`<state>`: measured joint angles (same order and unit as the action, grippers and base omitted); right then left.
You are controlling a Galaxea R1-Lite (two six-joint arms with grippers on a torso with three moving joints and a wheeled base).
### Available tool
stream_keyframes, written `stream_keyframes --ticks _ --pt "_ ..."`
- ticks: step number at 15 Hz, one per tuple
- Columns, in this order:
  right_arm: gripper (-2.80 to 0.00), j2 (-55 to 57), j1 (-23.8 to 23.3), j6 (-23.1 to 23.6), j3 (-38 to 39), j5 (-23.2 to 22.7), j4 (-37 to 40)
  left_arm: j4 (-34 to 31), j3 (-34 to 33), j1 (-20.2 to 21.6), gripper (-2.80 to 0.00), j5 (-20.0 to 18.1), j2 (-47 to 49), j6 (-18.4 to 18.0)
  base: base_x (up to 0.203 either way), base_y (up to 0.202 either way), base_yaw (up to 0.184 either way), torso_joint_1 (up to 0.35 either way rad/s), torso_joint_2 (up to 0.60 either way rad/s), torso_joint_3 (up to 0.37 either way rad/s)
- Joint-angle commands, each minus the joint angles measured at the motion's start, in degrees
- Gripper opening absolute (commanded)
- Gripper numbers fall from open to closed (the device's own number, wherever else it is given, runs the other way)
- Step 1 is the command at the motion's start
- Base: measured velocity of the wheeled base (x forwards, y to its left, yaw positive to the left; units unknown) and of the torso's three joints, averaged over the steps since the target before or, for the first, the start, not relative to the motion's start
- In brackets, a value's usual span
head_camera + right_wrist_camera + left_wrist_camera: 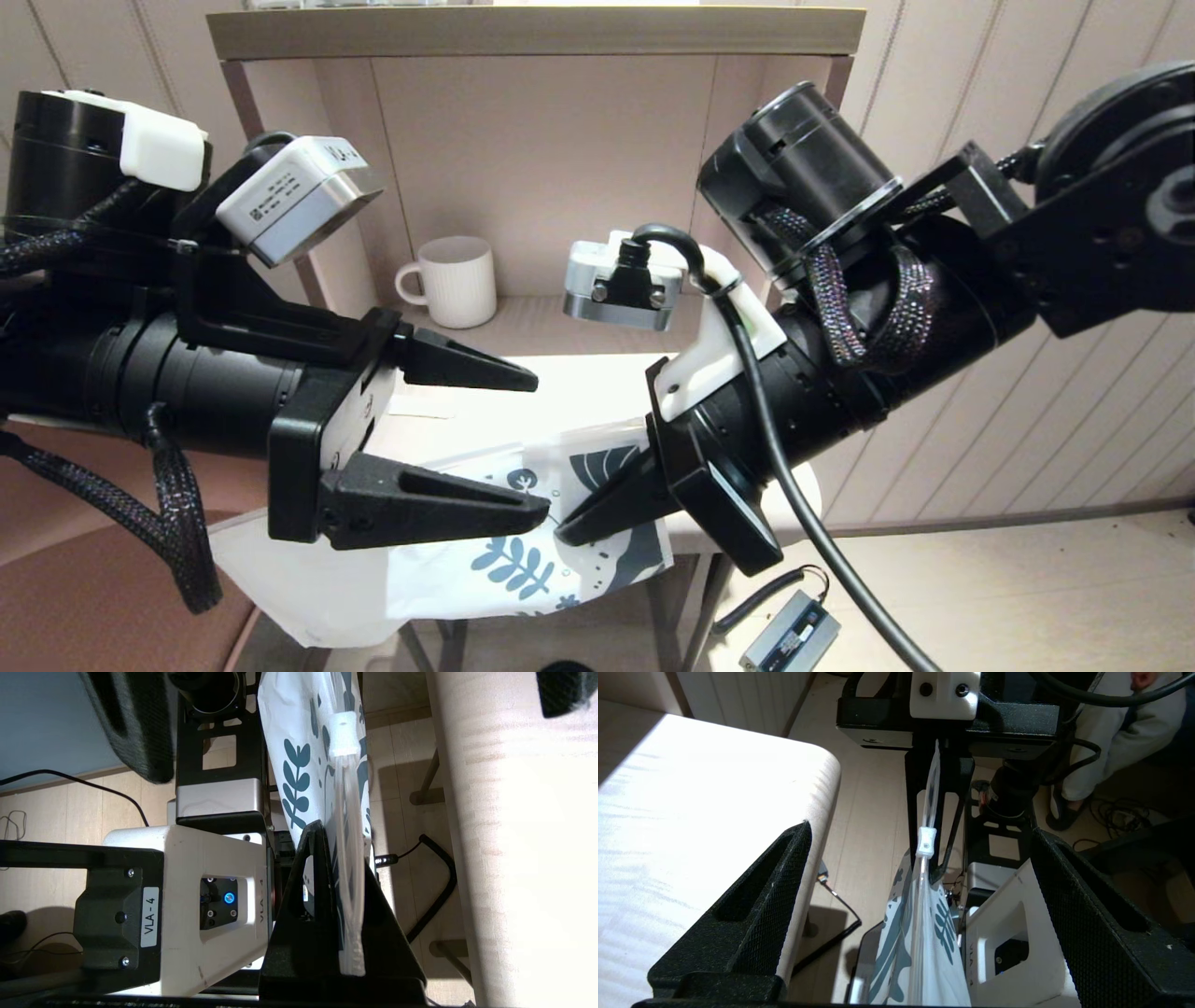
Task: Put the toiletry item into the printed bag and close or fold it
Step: Open the storage bag
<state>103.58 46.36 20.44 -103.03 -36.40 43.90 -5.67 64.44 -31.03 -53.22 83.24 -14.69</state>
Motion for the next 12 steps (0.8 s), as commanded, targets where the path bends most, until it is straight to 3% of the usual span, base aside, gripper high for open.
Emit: stream_keyframes --ticks 1,5,6,12 --pt "-2.8 0.13 0.05 0.12 -0.07 -0.25 0.22 -0.04 0.42 0.0 0.0 -0.39 -0.09 -0.08 0.0 0.0 0.0 0.0 0.0 0.0" --pt "-2.8 0.16 -0.03 0.12 -0.16 -0.17 0.22 -0.04 0.16 0.0 0.0 -0.39 -0.09 -0.24 0.0 0.0 0.0 0.0 0.0 0.0" --pt "-2.8 0.22 -0.01 0.12 -0.16 -0.22 0.13 0.15 0.06 -0.09 -2.8 -0.39 -0.09 -0.53 0.0 0.0 0.0 0.0 0.0 0.0" --pt "-2.8 0.3 0.05 0.12 -0.86 -0.25 0.22 0.22 -0.02 -1.41 -2.8 -0.3 0.0 -0.78 0.0 0.0 0.0 0.0 0.0 0.0"
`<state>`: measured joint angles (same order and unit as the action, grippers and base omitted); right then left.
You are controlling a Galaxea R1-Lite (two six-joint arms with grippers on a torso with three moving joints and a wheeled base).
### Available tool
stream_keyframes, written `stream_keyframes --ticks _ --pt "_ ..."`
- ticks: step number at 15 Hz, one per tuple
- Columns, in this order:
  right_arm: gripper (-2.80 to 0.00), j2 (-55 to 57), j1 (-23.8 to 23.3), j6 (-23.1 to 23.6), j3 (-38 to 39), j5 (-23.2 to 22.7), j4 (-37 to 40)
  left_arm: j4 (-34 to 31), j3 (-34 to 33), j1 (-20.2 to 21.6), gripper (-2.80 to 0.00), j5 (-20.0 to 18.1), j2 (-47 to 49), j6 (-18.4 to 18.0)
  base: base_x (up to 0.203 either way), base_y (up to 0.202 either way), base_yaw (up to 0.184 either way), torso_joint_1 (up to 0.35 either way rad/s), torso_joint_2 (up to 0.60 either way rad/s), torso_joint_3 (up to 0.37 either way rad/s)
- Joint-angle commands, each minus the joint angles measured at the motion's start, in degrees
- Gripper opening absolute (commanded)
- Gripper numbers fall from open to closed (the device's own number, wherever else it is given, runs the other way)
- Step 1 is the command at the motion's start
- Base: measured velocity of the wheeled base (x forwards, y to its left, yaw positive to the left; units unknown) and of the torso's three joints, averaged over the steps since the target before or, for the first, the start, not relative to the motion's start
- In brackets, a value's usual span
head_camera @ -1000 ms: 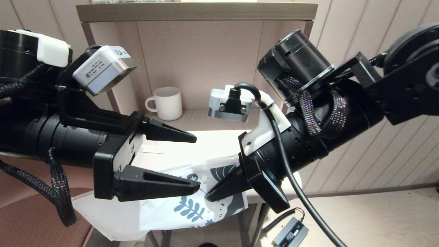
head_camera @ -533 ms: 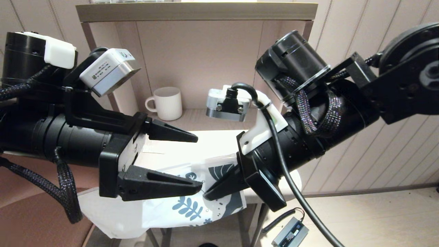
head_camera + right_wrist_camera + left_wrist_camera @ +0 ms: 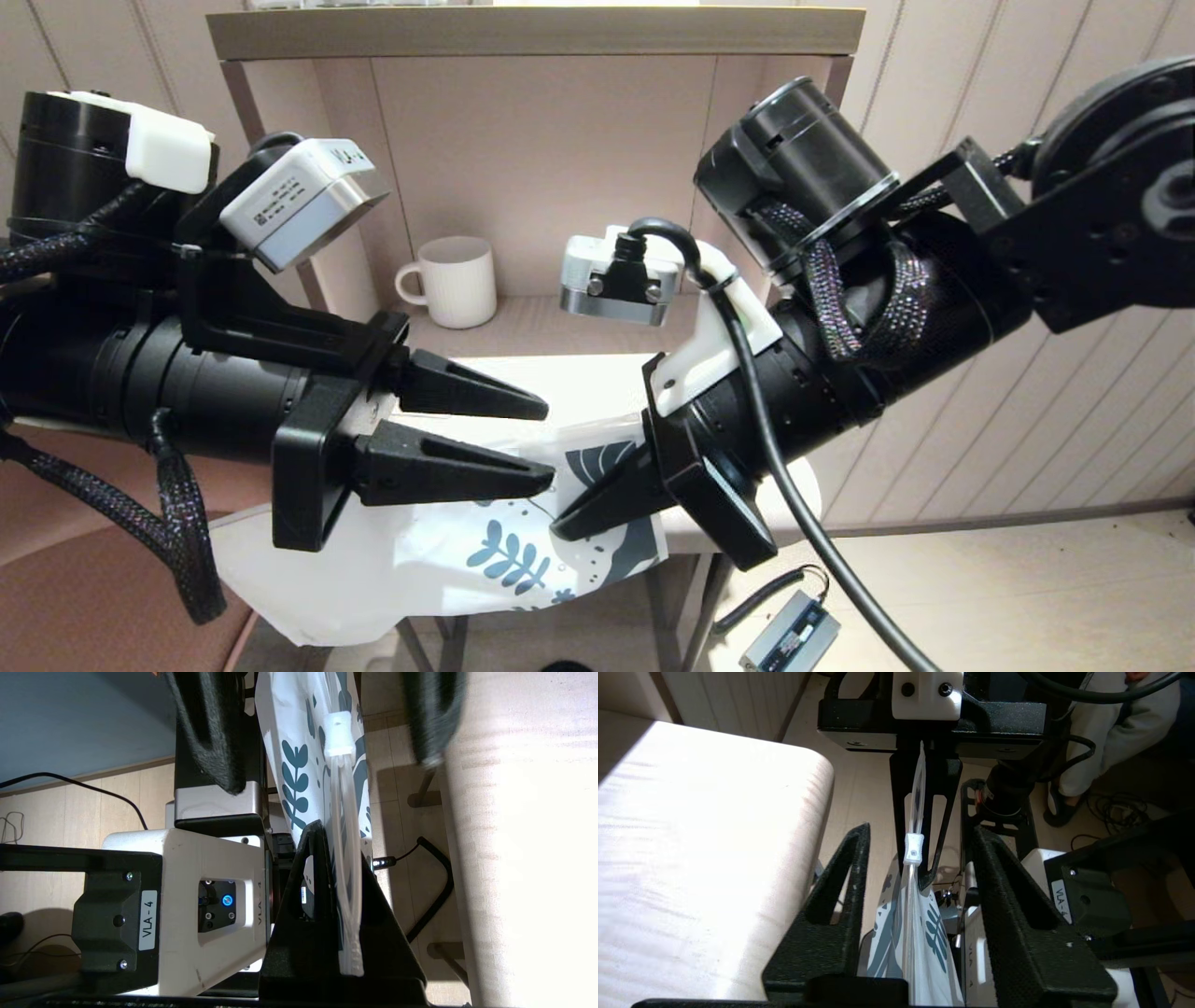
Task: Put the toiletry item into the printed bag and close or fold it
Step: Open the storage bag
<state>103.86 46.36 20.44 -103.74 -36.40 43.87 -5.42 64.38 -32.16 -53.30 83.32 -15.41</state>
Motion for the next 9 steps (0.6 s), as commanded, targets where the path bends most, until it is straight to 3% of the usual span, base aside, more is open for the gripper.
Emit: stream_keyframes --ticks 1,9 --pt "-2.8 0.02 0.05 0.12 -0.23 -0.25 0.25 -0.02 0.05 -0.27 -2.8 -0.25 -0.18 -0.06 0.0 0.0 0.0 0.0 0.0 0.0" --pt "-2.8 -0.42 -0.11 0.12 0.33 -0.25 0.2 0.04 -0.78 -0.6 -2.8 -0.24 -0.37 -0.15 0.0 0.0 0.0 0.0 0.0 0.0"
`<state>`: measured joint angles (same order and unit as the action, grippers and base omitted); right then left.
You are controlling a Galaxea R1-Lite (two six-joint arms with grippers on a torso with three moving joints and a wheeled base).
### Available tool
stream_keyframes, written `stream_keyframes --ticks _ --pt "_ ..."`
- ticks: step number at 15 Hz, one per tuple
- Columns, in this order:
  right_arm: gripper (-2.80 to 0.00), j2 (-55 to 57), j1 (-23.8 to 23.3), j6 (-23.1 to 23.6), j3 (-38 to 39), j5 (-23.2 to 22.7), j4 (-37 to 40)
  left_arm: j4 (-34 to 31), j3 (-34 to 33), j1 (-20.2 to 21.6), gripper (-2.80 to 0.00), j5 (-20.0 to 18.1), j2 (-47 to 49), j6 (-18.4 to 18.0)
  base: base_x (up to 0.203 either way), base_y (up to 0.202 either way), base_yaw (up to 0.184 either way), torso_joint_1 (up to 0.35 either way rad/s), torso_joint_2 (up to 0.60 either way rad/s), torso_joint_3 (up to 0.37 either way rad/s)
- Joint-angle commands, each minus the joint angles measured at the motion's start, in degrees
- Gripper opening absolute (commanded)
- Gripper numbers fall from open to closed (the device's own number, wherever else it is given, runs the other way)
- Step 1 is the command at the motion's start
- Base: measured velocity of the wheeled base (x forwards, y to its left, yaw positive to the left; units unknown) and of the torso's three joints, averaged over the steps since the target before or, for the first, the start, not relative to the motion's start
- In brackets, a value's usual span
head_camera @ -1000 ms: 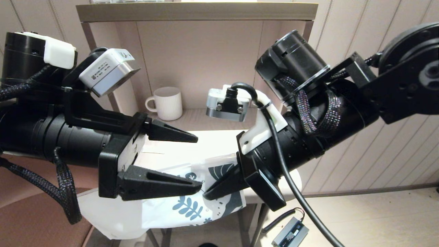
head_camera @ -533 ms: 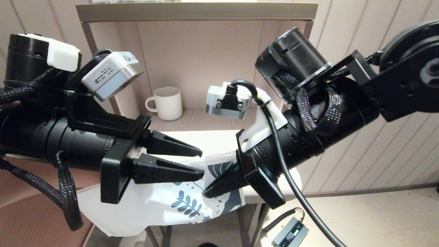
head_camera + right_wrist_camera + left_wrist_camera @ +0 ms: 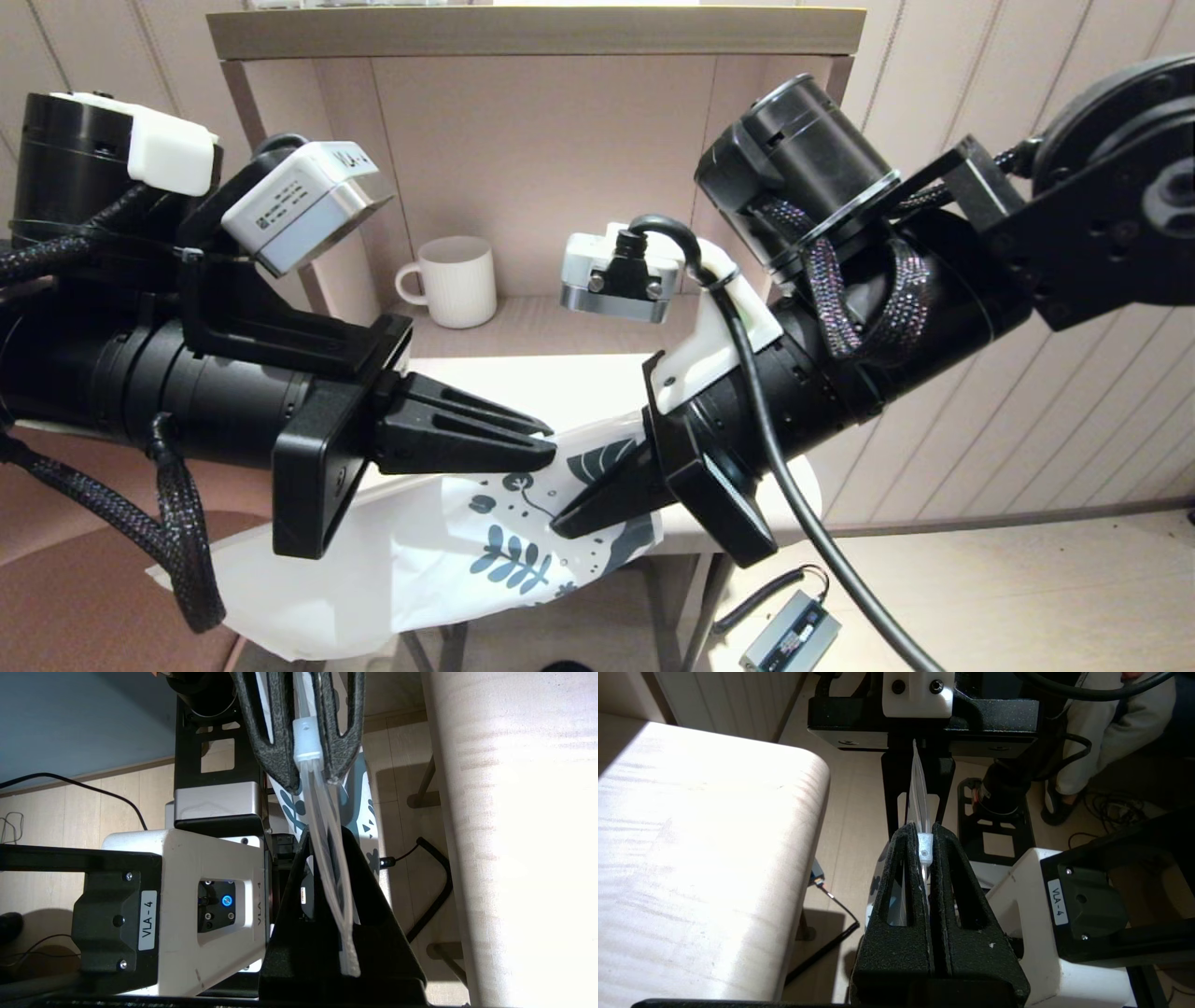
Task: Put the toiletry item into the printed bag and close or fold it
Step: Open the storage bag
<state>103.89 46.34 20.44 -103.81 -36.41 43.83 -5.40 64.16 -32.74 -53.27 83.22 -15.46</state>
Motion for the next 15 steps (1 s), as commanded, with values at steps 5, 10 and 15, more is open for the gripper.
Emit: stream_keyframes --ticks 5,10,15 --pt "-2.8 -3.24 -0.57 0.26 2.31 -0.23 0.27 2.58 -3.17 0.05 -2.8 -0.08 -0.63 -0.16 0.0 0.0 0.0 0.0 0.0 0.0" --pt "-2.8 -6.24 -0.92 0.3 4.35 -0.23 0.21 2.68 -4.78 0.14 -2.8 -0.08 -1.5 -1.07 0.0 0.0 0.0 0.0 0.0 0.0" --pt "-2.8 -8.76 -2.42 0.3 5.97 -0.21 -0.02 2.68 -6.88 0.43 -2.8 0.1 -2.67 -1.2 0.0 0.0 0.0 0.0 0.0 0.0"
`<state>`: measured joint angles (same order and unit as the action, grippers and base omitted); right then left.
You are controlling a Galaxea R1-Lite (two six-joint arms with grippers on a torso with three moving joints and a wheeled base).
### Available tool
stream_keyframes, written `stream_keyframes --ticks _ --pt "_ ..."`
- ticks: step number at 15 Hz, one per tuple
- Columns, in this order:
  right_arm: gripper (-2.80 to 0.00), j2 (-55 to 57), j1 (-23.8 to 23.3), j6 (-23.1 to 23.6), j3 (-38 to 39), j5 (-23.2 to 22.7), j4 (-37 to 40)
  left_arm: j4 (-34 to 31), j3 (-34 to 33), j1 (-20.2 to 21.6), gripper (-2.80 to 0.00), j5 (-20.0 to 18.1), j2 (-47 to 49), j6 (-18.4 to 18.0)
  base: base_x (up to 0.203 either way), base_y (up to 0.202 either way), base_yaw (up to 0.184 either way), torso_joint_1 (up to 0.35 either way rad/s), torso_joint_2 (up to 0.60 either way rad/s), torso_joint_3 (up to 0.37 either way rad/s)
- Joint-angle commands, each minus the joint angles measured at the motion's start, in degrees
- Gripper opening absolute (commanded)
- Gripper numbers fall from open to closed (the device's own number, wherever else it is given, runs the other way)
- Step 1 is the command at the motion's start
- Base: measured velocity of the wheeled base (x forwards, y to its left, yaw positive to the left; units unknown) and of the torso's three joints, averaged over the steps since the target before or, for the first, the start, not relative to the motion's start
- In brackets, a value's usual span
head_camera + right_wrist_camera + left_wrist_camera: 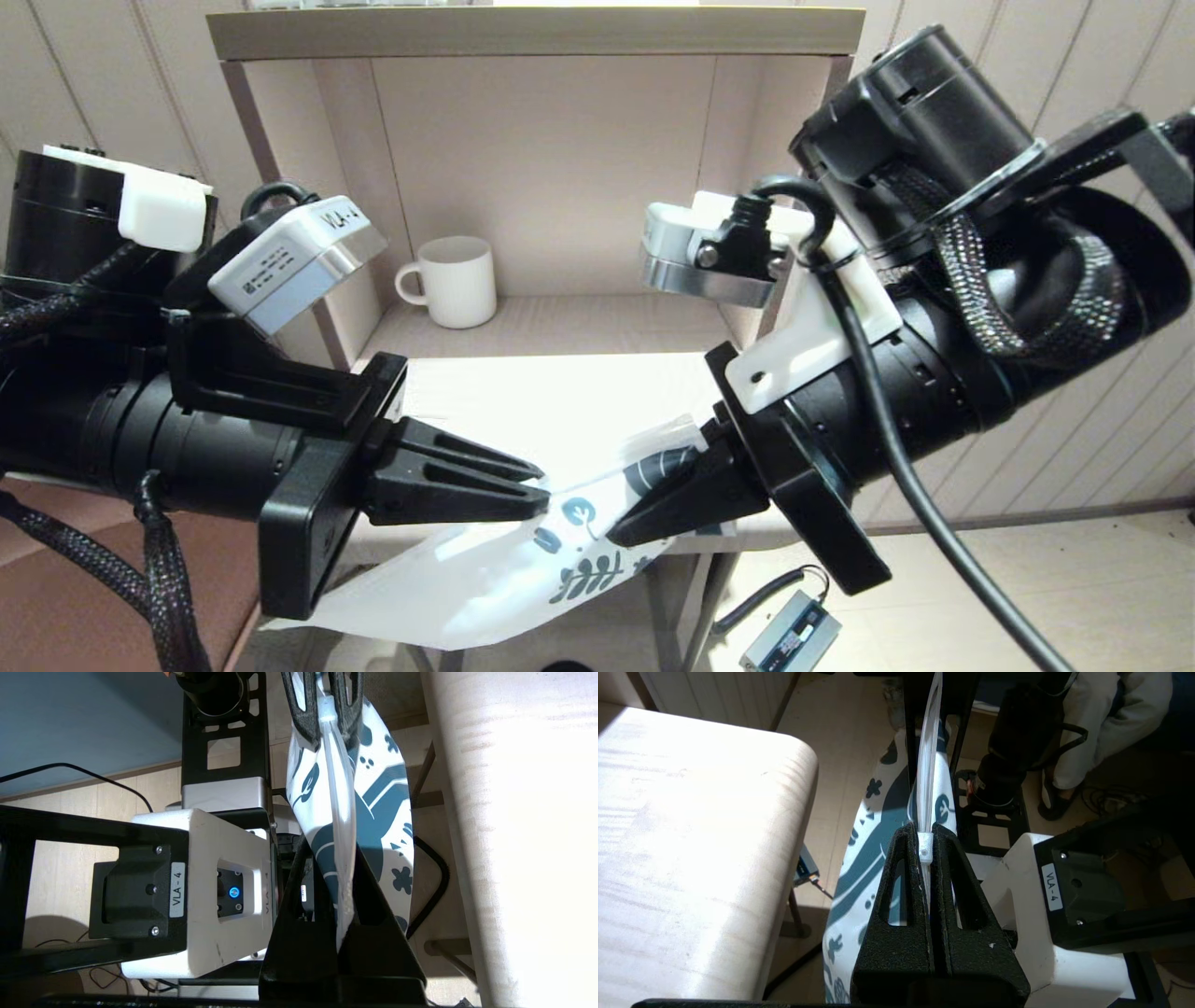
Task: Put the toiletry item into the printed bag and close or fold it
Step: Open the storage bag
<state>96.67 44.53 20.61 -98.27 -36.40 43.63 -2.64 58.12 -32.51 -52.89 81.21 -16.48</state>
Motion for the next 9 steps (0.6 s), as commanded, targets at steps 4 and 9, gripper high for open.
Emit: stream_keyframes --ticks 4,9 --pt "-2.8 -3.43 -1.47 0.14 0.96 -0.25 0.24 -0.09 -2.13 0.96 -2.8 -0.28 -1.05 -1.45 0.0 0.0 0.0 0.0 0.0 0.0" --pt "-2.8 -5.75 -3.28 0.3 2.97 -0.51 0.05 -0.09 -2.4 2.02 -2.8 -0.28 -0.98 -1.62 0.0 0.0 0.0 0.0 0.0 0.0"
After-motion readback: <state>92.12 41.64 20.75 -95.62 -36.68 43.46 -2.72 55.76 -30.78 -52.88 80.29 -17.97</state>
